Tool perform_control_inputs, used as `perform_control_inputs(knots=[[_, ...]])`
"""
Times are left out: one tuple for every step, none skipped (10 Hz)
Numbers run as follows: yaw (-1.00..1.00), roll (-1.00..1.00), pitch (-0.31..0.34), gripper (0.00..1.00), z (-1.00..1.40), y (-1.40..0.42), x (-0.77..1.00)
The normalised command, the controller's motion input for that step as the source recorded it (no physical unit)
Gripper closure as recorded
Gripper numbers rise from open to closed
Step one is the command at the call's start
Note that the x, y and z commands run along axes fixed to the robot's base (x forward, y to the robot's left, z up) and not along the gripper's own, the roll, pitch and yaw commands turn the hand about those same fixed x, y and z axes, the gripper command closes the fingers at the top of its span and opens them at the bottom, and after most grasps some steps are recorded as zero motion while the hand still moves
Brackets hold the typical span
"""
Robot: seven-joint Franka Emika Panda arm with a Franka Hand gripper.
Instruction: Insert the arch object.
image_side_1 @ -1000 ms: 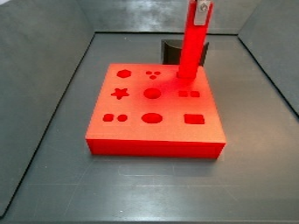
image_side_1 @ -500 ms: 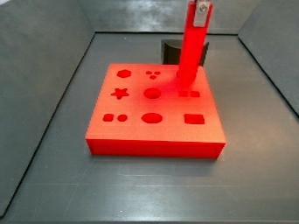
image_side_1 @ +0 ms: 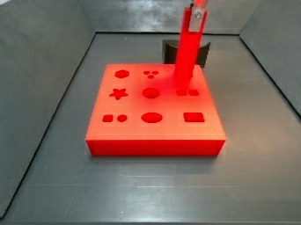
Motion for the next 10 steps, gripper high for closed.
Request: perform_control_inputs(knots=[[0.00, 0.15, -0.039, 1.00, -0.20, -0.22, 0.00], [0.00, 0.20, -0.051, 1.00, -0.24, -0.25, 0.01], [0.00, 0.21, -0.067, 1.00, -0.37, -0.19, 0.11], [0.00, 0.21, -0.051, 1.00, -0.40, -0.12, 0.13], [0.00, 0.17, -0.020, 1.00, -0.42, -0.06, 0.12], [0.00, 0.06, -0.004, 1.00, -0.47, 0.00, 0.15], [-0.03, 0.00, 0.000, 1.00, -0.54, 0.00, 0.15], [-0.09, 0.01, 0.000, 1.00, -0.65, 0.00, 0.21], [-0.08, 0.00, 0.000, 1.00, -0.54, 0.00, 0.11], [0.00, 0.00, 0.000, 1.00, 0.00, 0.00, 0.00]])
